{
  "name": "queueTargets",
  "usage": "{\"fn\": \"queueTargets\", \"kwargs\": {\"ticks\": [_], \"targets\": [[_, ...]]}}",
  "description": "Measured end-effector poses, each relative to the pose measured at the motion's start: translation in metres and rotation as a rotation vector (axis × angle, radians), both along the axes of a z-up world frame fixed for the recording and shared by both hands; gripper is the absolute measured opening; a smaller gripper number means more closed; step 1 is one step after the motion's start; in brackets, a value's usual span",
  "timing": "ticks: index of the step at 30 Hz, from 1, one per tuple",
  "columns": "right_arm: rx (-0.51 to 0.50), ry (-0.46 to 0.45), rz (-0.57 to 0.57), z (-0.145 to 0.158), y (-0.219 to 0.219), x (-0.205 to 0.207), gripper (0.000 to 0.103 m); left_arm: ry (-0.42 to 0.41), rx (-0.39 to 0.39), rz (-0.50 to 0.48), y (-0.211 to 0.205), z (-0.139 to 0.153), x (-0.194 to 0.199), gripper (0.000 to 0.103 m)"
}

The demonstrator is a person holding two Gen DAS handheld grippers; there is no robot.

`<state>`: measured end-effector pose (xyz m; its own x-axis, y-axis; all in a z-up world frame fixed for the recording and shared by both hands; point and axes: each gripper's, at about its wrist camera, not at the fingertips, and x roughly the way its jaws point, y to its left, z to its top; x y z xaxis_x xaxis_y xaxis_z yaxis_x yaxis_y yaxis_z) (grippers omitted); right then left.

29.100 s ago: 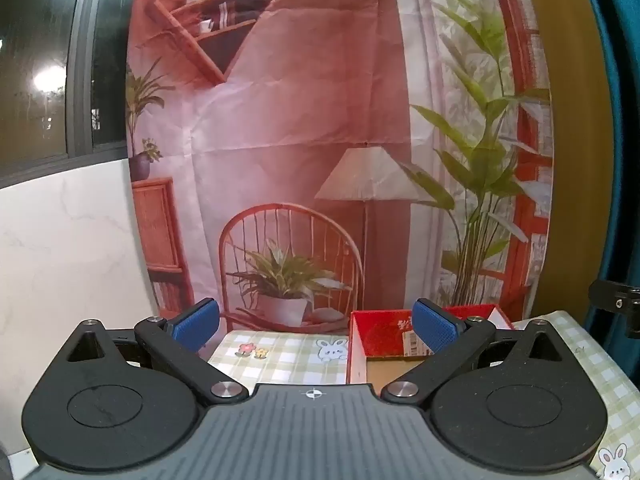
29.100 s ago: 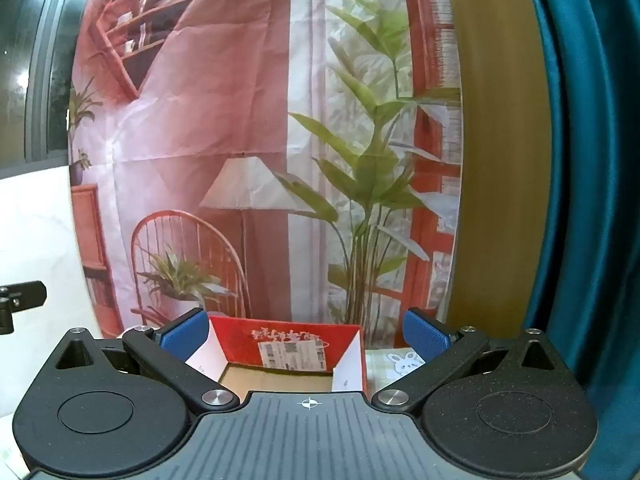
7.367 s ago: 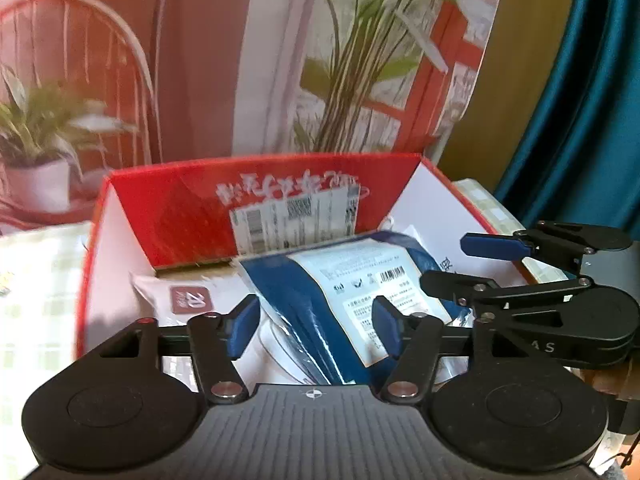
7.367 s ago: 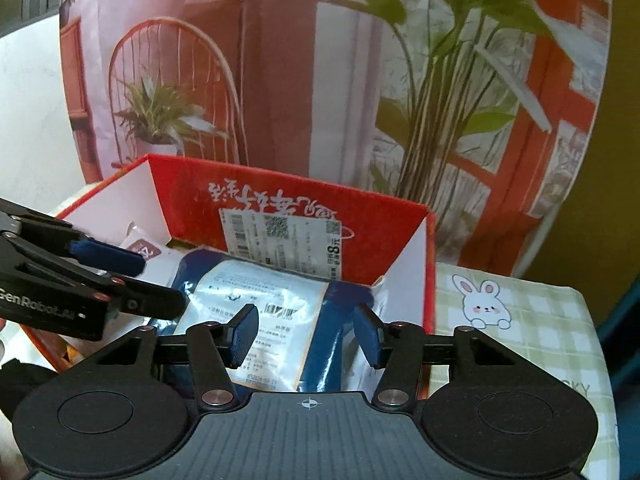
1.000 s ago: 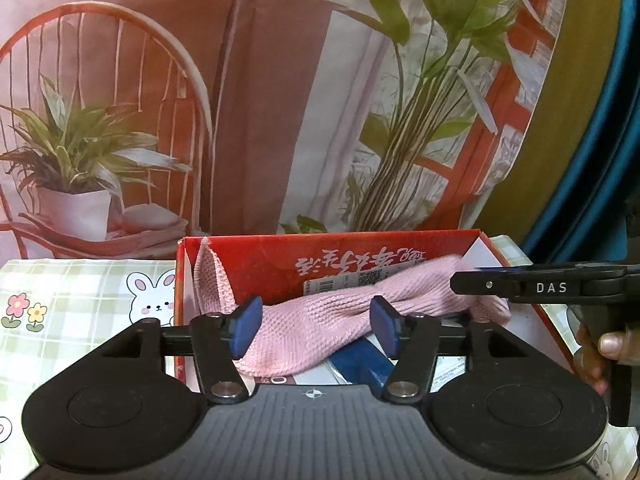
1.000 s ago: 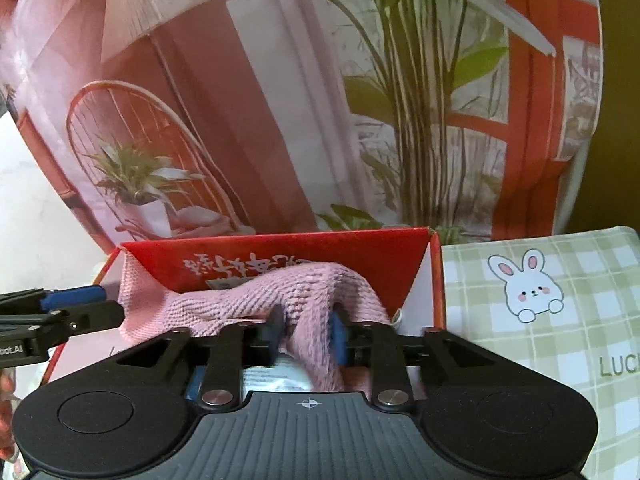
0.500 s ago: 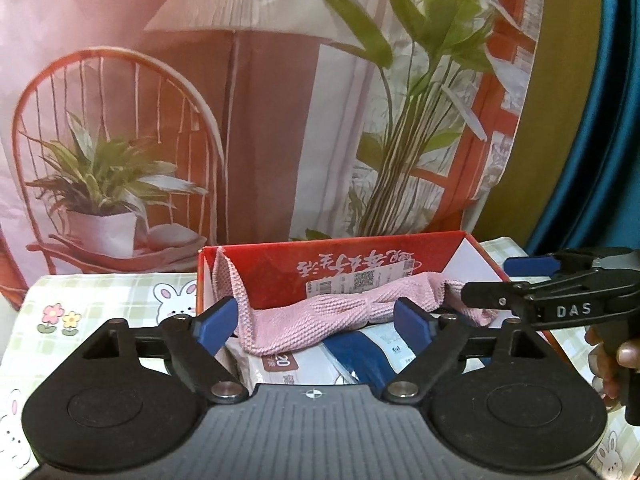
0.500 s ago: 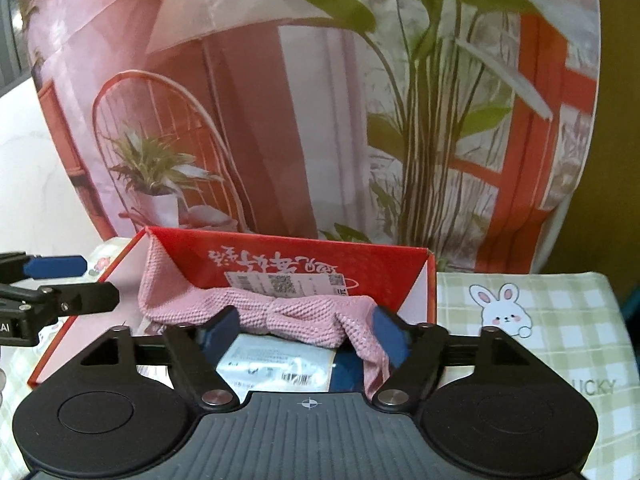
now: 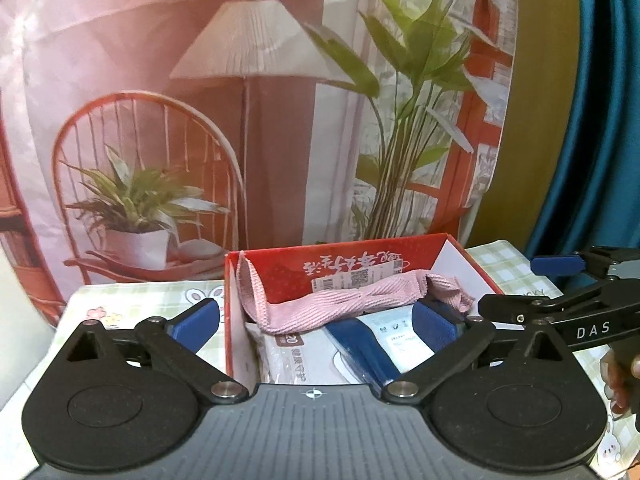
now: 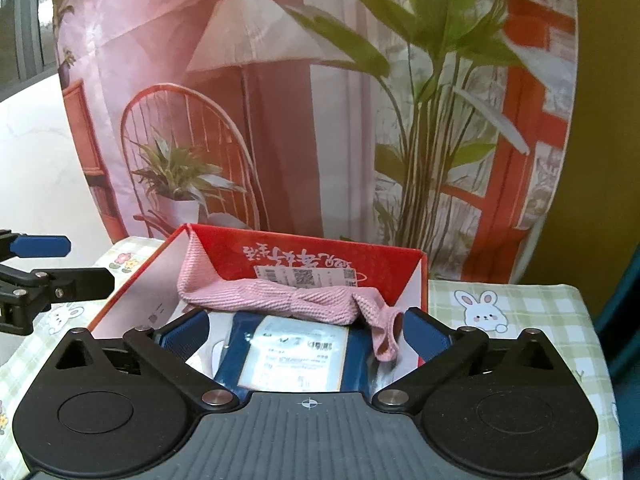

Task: Organize soft objects
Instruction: 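Lower the pink cloth into the red box and open both tools, then withdraw both tools and lower them toward the bagged bread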

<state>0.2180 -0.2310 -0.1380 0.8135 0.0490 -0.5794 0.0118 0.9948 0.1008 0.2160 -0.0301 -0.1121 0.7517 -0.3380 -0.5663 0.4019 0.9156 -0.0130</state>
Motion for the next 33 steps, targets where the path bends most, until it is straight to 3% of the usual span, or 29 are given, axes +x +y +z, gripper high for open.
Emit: {"fn": "queueTargets", "kwargs": {"ticks": [10,15,20,24,29,33], "targets": [[-0.005,-0.105,-0.02,-0.001,0.02,-0.07,0.103,-0.029,0.007,0.058,0.014,-0.006,-0.063,0.103],[0.028,-0.134,-0.063,-0.02,0.027,-0.102,0.103,-0.063,0.076,0.108,0.015,-0.022,-0.093,0.103],[0.12,-0.116,-0.085,-0.046,0.03,-0.126,0.103,-0.061,0.082,0.124,0.02,-0.039,-0.118,0.103],[0.107,-0.099,-0.07,-0.065,0.045,-0.14,0.102,-0.039,0.046,0.118,0.027,-0.052,-0.132,0.103],[0.083,-0.143,-0.039,-0.082,0.061,-0.162,0.102,-0.033,0.075,0.11,0.03,-0.065,-0.143,0.103],[0.068,-0.072,-0.01,-0.093,0.069,-0.166,0.103,-0.021,0.064,0.105,0.034,-0.073,-0.15,0.103]]}}
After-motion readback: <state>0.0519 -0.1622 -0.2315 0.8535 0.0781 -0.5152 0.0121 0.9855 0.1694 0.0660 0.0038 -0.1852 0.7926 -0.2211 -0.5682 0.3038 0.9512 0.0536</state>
